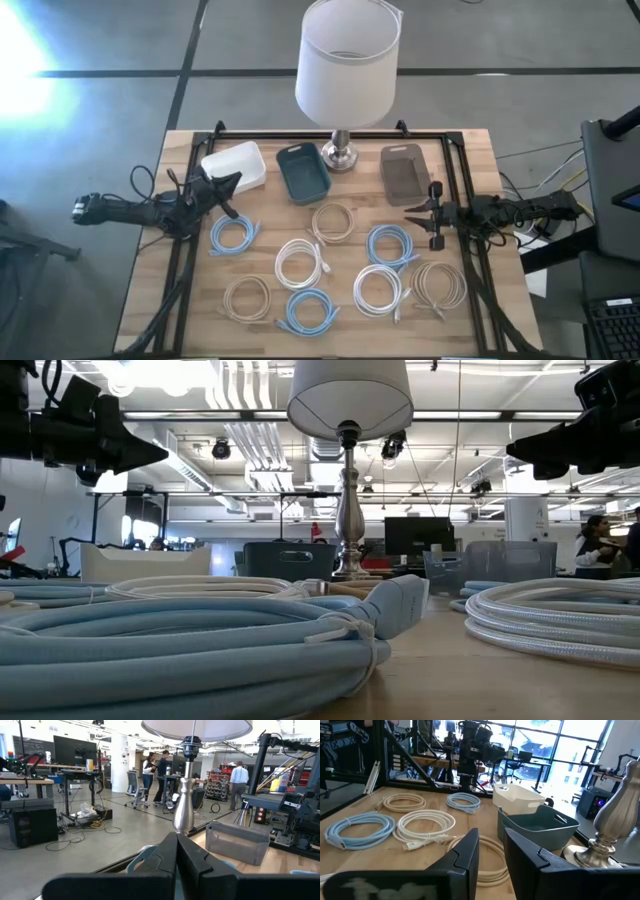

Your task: Pick & Place USB Port

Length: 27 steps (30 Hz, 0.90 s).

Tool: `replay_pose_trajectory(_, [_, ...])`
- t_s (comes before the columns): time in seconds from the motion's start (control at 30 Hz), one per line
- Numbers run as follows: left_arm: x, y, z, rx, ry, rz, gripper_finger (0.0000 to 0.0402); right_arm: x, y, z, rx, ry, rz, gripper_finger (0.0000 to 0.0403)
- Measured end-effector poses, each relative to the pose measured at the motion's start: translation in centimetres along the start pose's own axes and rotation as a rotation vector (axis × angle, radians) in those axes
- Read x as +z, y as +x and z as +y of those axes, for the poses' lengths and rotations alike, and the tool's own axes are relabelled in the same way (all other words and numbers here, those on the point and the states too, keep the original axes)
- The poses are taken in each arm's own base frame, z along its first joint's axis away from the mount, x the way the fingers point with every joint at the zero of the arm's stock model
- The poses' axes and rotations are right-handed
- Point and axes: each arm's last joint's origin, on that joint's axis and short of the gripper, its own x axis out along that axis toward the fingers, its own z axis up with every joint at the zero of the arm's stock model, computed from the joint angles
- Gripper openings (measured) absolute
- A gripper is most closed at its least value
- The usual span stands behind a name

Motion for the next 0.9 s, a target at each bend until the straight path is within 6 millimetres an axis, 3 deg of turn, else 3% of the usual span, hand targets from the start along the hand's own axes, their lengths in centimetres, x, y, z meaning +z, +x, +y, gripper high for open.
replay_pose_trajectory(0.37, [0.00,0.00,0.00,0.000,0.000,0.000,0.0012,0.00,0.00,0.00,0.000,0.000,0.000,0.0068])
replay_pose_trajectory(0.9, [0.00,0.00,0.00,0.000,0.000,0.000,0.0012,0.00,0.00,0.00,0.000,0.000,0.000,0.0086])
